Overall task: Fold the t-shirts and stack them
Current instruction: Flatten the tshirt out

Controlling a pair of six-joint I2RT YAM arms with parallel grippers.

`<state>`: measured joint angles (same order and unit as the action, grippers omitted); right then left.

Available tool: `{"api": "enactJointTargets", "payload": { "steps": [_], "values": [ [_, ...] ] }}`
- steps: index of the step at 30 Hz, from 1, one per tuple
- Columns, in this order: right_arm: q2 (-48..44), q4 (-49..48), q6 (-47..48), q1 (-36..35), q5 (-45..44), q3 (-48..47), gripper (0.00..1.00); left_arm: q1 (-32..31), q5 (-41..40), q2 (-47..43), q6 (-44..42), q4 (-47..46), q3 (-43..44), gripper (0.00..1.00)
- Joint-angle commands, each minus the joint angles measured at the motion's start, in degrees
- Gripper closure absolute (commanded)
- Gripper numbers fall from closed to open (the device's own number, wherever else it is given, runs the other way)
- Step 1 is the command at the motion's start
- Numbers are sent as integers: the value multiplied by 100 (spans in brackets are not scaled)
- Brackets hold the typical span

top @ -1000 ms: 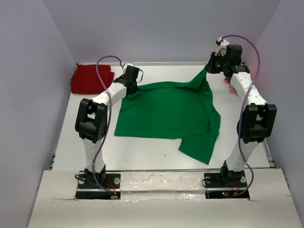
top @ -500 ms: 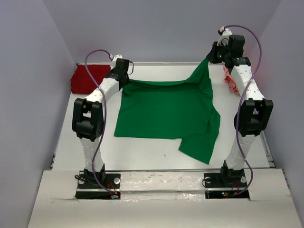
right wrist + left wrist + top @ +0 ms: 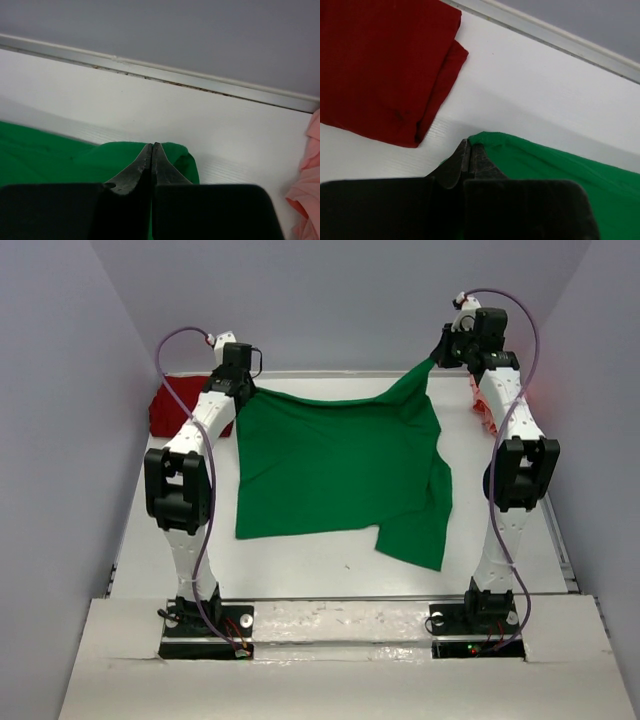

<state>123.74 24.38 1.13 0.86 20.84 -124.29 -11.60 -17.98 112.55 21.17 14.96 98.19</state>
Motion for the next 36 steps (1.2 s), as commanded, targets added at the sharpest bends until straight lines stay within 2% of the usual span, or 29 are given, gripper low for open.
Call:
{"api": "enactJointTargets", "payload": {
  "steps": [1, 11, 26, 32, 36],
  "values": [
    [194, 58, 63, 81, 34, -534, 100, 35, -13, 258, -130, 51, 683, 100],
    [669, 111, 37, 81, 210, -887, 100, 78, -57, 865, -210, 165, 1202, 100],
    [572, 181, 72, 81, 149, -869, 100, 114, 145, 900, -227, 261, 1378, 100],
    [431, 216, -60, 81, -89, -1457, 100, 114, 682, 690, -385, 464, 1984, 100],
    [633, 207, -375, 133, -229, -2527, 100, 114, 945, 321, -482, 227, 2308, 100]
  ]
}}
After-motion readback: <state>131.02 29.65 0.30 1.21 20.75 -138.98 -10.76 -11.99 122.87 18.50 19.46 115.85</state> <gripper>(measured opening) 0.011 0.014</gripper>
